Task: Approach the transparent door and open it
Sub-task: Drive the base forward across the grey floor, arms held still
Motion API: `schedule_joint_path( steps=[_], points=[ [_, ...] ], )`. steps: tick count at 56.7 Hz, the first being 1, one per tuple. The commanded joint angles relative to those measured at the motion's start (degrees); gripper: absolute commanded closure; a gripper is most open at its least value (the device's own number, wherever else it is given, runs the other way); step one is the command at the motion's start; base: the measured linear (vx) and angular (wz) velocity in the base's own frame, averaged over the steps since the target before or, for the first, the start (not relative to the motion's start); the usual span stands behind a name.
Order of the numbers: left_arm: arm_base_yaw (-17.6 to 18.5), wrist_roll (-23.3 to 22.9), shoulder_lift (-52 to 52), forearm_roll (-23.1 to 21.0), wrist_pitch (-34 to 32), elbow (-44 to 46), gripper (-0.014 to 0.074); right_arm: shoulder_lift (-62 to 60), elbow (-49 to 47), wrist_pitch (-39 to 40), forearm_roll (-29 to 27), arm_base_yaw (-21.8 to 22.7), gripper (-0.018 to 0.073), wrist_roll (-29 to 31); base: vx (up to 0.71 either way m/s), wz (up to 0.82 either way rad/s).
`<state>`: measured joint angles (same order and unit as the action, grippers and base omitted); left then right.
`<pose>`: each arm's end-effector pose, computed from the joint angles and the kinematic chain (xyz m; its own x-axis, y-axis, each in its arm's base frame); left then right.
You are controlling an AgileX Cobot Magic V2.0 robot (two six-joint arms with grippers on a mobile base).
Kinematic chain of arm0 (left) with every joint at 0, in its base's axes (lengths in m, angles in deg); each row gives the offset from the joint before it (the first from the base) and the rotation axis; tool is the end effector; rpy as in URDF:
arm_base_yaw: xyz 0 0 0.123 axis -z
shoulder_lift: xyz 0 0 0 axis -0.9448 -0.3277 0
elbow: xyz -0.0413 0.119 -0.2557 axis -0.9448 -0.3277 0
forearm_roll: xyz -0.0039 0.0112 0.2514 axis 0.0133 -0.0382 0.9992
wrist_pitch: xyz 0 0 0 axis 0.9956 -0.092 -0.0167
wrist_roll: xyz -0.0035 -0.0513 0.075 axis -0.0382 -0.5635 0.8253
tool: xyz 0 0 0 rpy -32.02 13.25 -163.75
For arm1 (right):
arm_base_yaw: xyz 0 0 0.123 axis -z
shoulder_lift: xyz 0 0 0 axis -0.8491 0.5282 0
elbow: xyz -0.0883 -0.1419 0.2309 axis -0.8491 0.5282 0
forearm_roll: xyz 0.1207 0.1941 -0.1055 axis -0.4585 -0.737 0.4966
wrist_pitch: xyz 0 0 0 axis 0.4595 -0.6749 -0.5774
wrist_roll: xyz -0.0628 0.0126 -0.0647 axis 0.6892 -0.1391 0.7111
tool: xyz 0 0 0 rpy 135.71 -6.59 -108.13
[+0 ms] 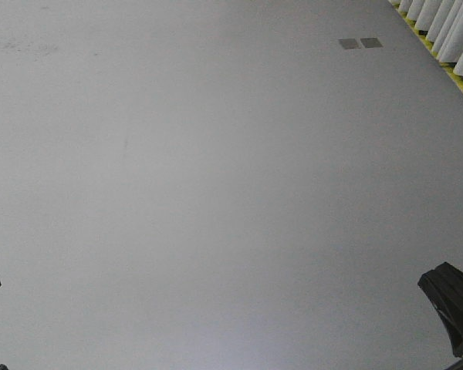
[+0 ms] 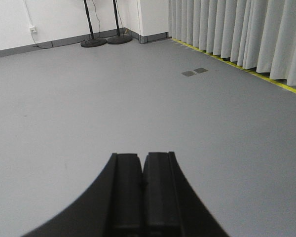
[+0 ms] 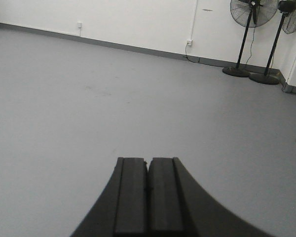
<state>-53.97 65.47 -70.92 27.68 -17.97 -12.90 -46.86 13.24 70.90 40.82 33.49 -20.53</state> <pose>0.0532 -0.0149 0.1808 -0.1517 0.1239 -0.9806 0.2897 0.9541 0.0757 0.0510 0.0238 0.1861 -0.0847 -0.1156 -0.9897 -0.4263 0.9020 -0.0689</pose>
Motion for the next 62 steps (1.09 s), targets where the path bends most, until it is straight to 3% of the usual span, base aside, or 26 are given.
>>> schedule_joint_path(
  steps=[1,62],
  points=[
    [0.3,0.0,0.8,-0.1,-4.6,-0.5,0.0596,-0.9,0.3,4.9,0.3,0.2,0.0561,0.2,0.00,0.00],
    [0.3,0.0,0.8,-0.1,-4.6,-0.5,0.0596,-0.9,0.2,4.9,0.3,0.2,0.0561,0.2,0.02,0.02]
  ],
)
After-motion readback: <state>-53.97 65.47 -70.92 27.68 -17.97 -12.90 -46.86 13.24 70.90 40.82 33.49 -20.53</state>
